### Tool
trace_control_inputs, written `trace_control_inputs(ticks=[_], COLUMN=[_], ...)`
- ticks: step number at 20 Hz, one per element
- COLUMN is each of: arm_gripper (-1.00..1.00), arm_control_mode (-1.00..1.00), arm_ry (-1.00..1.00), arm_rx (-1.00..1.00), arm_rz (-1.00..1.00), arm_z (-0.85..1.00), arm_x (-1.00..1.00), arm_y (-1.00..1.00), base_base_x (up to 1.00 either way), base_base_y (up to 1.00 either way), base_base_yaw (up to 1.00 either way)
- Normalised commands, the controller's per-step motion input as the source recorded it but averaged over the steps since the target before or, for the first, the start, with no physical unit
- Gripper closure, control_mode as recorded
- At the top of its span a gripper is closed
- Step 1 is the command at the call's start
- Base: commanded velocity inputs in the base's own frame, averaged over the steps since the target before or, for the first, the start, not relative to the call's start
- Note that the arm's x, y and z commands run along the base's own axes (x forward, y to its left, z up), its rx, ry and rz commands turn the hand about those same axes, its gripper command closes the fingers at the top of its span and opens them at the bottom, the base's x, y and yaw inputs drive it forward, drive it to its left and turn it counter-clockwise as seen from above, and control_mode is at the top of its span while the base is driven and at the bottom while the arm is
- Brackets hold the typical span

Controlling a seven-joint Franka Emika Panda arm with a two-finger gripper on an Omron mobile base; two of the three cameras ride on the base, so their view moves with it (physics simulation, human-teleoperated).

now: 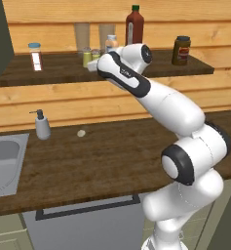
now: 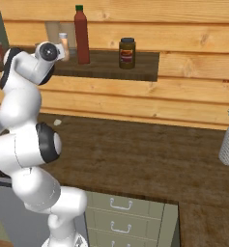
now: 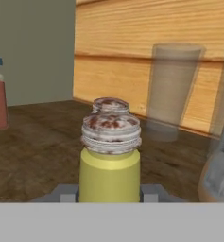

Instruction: Put the shaker and condiment bottle from the counter next to their counterparts in the cabinet.

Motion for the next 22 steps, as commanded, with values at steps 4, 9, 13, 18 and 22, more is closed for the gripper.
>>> trace_control_inputs(ticks=[4,9,13,18,22], arm_gripper=[1.00,1.00,-1.00,-1.00,-1.00], arm_control_mode=[-1.00,-1.00,-1.00,-1.00,-1.00], arm_ry=[0.08,0.13,0.05,0.00,-0.04], arm_rx=[0.00,0.03,0.05,0.05,0.06], arm_rz=[0.00,0.00,0.00,0.00,0.00], arm_z=[-0.02,-0.20,-0.30,-0.06,0.00], arm_x=[0.13,0.06,0.00,-0.11,-0.45], arm_y=[0.00,0.00,0.00,-0.01,-0.11], base_base_x=[0.00,0.00,0.00,0.00,0.00], base_base_y=[0.00,0.00,0.00,0.00,0.00], base_base_yaw=[0.00,0.00,0.00,0.00,0.00])
